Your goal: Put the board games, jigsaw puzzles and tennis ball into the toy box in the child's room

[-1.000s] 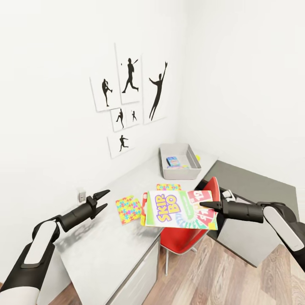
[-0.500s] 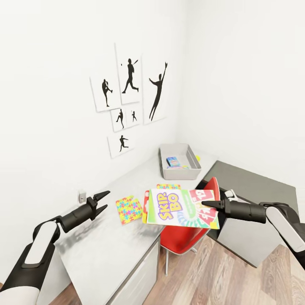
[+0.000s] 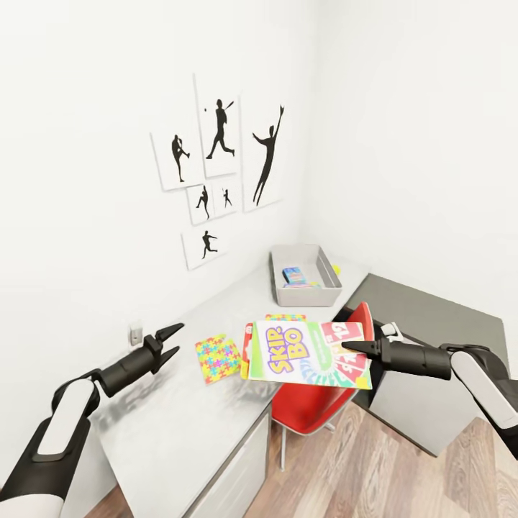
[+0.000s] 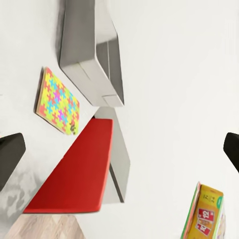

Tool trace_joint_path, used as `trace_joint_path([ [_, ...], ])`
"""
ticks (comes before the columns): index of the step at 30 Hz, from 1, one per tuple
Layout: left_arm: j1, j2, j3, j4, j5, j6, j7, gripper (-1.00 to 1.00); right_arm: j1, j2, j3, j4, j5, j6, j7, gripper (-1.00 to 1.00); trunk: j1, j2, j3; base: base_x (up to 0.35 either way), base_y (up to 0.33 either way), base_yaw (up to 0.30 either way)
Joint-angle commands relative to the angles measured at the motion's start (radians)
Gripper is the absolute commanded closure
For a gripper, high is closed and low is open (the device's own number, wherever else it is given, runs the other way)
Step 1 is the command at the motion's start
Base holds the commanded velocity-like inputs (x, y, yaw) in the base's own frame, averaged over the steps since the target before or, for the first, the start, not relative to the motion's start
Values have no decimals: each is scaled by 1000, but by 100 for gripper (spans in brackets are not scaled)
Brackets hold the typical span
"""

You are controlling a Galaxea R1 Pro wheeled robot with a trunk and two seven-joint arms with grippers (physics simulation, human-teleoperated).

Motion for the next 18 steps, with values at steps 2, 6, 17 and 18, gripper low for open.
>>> trace_joint_path([
  [2, 9, 0, 0, -6, -3, -26, -5, -100, -1, 0, 1, 0, 1, 3, 4, 100, 1, -2, -2, 6, -129, 0],
  [6, 21, 1, -3, -12, -3, -67, -5, -100, -1, 1, 1, 0, 1, 3, 4, 100, 1, -2, -2, 3, -222, 0],
  [17, 27, 1, -4, -14, -3, -86, 0, -100, -2, 2, 0, -9, 5, 3, 3, 100, 1, -2, -2, 0, -295, 24],
  [18, 27, 1, -4, -14, -3, -86, 1, -100, -2, 1, 0, -14, 6, 3, 3, 100, 1, -2, -2, 0, -306, 138],
])
